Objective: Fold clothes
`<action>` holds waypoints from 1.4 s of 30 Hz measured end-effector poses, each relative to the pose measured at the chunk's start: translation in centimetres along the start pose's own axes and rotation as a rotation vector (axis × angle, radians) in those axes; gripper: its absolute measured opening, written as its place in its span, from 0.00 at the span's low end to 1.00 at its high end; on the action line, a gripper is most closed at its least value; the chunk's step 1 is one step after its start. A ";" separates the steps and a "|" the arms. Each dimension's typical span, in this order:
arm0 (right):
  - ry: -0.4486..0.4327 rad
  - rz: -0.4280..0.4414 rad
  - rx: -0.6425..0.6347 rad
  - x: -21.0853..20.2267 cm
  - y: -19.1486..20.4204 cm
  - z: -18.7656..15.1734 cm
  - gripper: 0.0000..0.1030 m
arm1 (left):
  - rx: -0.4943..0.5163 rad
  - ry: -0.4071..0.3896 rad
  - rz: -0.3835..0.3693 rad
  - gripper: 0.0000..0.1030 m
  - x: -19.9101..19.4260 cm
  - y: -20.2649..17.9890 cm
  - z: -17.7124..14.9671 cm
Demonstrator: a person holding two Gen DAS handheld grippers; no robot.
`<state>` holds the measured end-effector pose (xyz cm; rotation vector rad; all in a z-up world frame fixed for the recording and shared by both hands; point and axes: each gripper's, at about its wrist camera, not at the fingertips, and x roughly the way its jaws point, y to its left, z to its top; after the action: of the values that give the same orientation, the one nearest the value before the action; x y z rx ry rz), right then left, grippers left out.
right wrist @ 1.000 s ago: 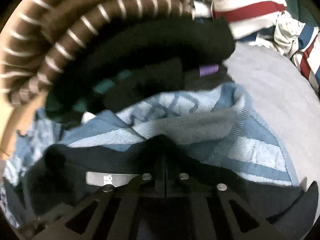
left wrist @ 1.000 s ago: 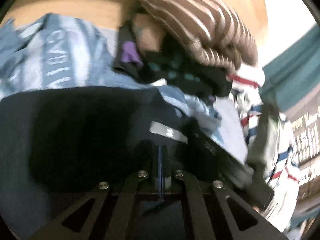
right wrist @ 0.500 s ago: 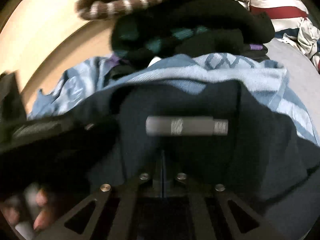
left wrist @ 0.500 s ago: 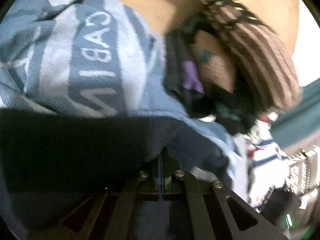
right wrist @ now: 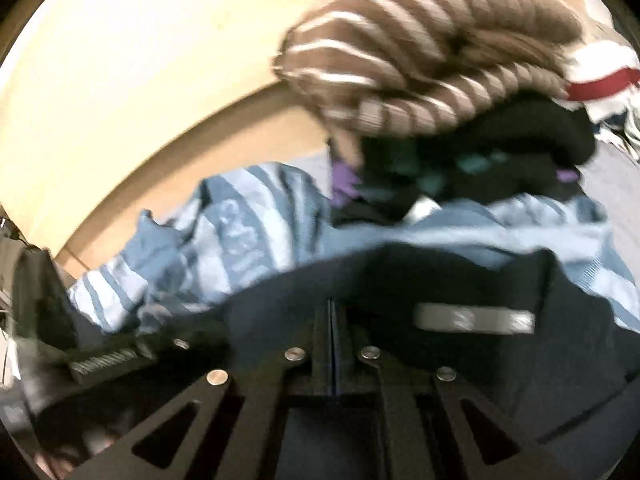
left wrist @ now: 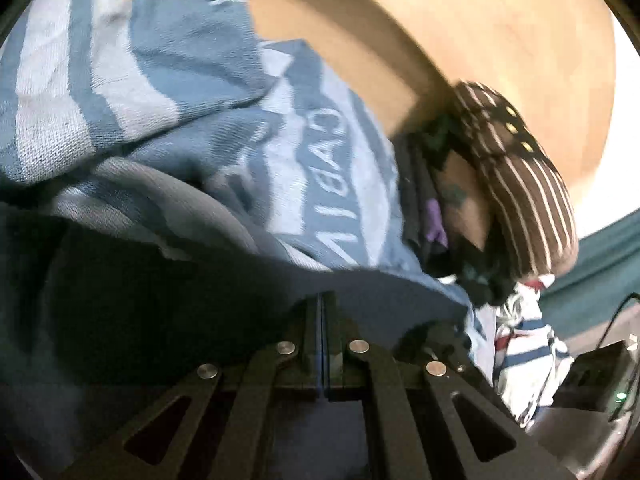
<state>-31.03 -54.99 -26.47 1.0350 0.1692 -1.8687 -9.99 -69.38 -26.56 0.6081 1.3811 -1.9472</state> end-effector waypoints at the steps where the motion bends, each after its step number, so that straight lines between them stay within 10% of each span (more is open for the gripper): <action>1: 0.011 -0.028 -0.001 1.1 0.2 0.5 0.04 | 0.000 0.002 0.004 0.02 0.9 -0.1 -0.3; 5: -0.002 -0.185 0.011 4.8 -0.5 2.4 0.00 | -0.047 0.025 -0.032 0.02 1.9 1.1 0.2; 18: 0.042 -0.029 0.189 -2.9 -1.5 -1.4 0.17 | -0.103 0.087 0.015 0.02 -1.1 -0.7 -1.2; 21: 0.096 -0.032 0.223 -6.6 -1.8 -4.0 0.17 | 0.008 0.207 0.004 0.04 -4.0 -3.1 -4.8; 26: 0.148 -0.043 0.276 -15.5 -2.9 -9.8 0.31 | 0.157 0.290 0.061 0.36 -11.7 -6.3 -14.6; 33: 0.217 -0.197 0.256 -30.9 -5.3 -23.5 0.48 | 0.297 0.329 0.156 0.38 -21.4 -11.5 -29.7; 39: 0.057 -0.237 0.249 -43.5 -2.1 -28.8 0.53 | 0.373 0.281 0.123 0.39 -32.3 -11.3 -34.5; 42: -0.029 -0.178 0.278 -48.8 0.2 -30.1 0.59 | 0.457 0.207 0.110 0.62 -37.3 -11.8 -35.6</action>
<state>-4.49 -6.79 -10.50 1.2126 -0.0180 -2.1091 6.07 -23.93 -4.85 1.1006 0.9893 -2.1676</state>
